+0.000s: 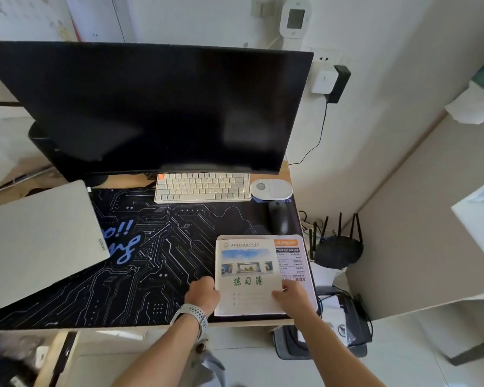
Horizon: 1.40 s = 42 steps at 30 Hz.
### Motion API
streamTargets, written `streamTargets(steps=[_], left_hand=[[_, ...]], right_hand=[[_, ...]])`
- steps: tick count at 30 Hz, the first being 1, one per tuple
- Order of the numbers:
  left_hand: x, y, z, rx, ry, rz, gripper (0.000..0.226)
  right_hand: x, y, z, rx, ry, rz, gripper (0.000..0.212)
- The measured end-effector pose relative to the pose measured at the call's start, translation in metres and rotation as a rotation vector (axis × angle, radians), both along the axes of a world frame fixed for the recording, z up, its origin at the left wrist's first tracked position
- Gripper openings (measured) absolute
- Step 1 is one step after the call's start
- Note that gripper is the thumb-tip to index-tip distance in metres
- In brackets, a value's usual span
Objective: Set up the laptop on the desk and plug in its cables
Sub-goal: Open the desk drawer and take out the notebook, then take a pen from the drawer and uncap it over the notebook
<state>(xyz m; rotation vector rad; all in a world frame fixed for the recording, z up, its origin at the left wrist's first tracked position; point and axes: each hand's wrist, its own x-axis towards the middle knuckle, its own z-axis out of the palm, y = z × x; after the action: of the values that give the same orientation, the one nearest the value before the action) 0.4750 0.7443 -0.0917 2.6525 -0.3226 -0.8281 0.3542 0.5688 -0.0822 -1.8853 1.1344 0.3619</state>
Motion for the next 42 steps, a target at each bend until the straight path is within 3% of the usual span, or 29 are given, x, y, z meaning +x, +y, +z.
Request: streamTargets(steps=[6, 10, 19, 22, 30, 35, 42], left_hand=[[0.004, 0.002, 0.001, 0.016, -0.024, -0.039, 0.025], [0.003, 0.004, 0.0, 0.004, -0.045, -0.039, 0.029], [0.007, 0.013, 0.018, 0.014, -0.099, 0.046, 0.022], [0.016, 0.009, 0.033, -0.084, -0.133, 0.129, 0.022], [0.031, -0.016, 0.134, -0.55, -0.177, 0.24, 0.03], [0.024, -0.01, 0.222, -0.769, -0.2, 0.244, 0.01], [0.003, 0.029, 0.304, -0.92, -0.375, 0.237, 0.017]], right_hand=[[0.003, -0.002, -0.005, -0.006, 0.028, -0.004, 0.012], [0.001, -0.004, -0.006, 0.008, 0.019, -0.019, 0.021], [-0.01, -0.009, 0.003, -0.059, 0.052, 0.024, 0.021], [-0.007, -0.011, 0.016, -0.094, 0.027, 0.051, 0.018], [0.021, -0.011, 0.121, 0.07, -0.483, -0.209, 0.031], [0.01, -0.01, 0.229, 0.099, -0.863, -0.12, 0.033], [-0.031, -0.004, 0.318, -0.08, -1.22, 0.003, 0.033]])
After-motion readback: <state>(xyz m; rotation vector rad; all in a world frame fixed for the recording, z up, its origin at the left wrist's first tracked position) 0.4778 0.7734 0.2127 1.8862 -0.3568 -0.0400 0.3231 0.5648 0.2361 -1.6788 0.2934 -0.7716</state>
